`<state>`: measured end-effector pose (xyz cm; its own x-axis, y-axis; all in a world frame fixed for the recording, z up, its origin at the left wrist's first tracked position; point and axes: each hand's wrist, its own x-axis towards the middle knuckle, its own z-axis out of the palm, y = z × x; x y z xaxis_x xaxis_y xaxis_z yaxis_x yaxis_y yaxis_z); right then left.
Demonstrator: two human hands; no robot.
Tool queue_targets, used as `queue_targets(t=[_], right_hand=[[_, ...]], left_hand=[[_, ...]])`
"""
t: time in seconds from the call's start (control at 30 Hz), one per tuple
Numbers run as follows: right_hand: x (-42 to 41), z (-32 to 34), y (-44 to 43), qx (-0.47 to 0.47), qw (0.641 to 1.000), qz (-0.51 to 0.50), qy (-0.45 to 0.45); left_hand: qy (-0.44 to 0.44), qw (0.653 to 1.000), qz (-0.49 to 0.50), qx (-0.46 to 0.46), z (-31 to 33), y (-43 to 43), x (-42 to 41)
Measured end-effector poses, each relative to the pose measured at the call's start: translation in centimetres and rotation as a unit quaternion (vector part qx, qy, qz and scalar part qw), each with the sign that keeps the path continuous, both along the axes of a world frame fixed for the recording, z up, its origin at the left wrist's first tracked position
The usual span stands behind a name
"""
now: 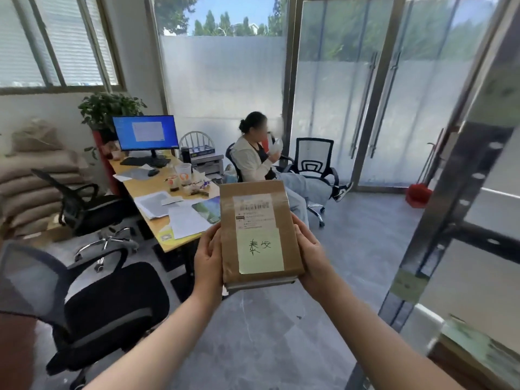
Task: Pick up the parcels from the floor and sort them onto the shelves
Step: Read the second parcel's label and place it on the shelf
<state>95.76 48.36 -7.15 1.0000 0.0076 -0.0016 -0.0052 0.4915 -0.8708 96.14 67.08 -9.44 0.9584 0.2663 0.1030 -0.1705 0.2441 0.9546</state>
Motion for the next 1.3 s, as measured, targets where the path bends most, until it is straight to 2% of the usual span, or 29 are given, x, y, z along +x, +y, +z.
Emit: queue_targets(t=[0.2,0.37,0.77,0.9,1.0,1.17,1.3], right_hand=[[-2.7,1.5,-3.0,-0.016,0.996,-0.083,-0.004],[-6.0,3.0,-4.3,-0.028,0.985,-0.17,-0.024],[-14.3,6.5,-5.0,-0.096,0.929,-0.356,-0.019],[-16.3,8.9,-6.3,-0.117,0.911,-0.391,-0.053],[-17.2,10.8,-7.7,-0.113,0.901,-0.412,-0.079],[-17.5,12.3,-9.7,-0.09,0.893,-0.429,-0.098],[-17.1,12.0,-11.2,-0.074,0.892,-0.432,-0.109]], left_hand=[[0.01,0.995,-0.1,-0.015,0.3,-3.2,1.9],[-0.024,0.983,-0.179,-0.002,2.1,-5.7,2.3],[-0.062,0.947,-0.314,0.0,4.6,-10.8,-0.6],[-0.079,0.933,-0.35,0.023,7.1,-13.0,-1.1],[-0.092,0.926,-0.365,0.006,9.5,-15.2,-1.5],[-0.111,0.919,-0.377,-0.03,12.2,-18.0,-2.3],[-0.121,0.919,-0.375,-0.019,12.4,-19.3,-2.2]])
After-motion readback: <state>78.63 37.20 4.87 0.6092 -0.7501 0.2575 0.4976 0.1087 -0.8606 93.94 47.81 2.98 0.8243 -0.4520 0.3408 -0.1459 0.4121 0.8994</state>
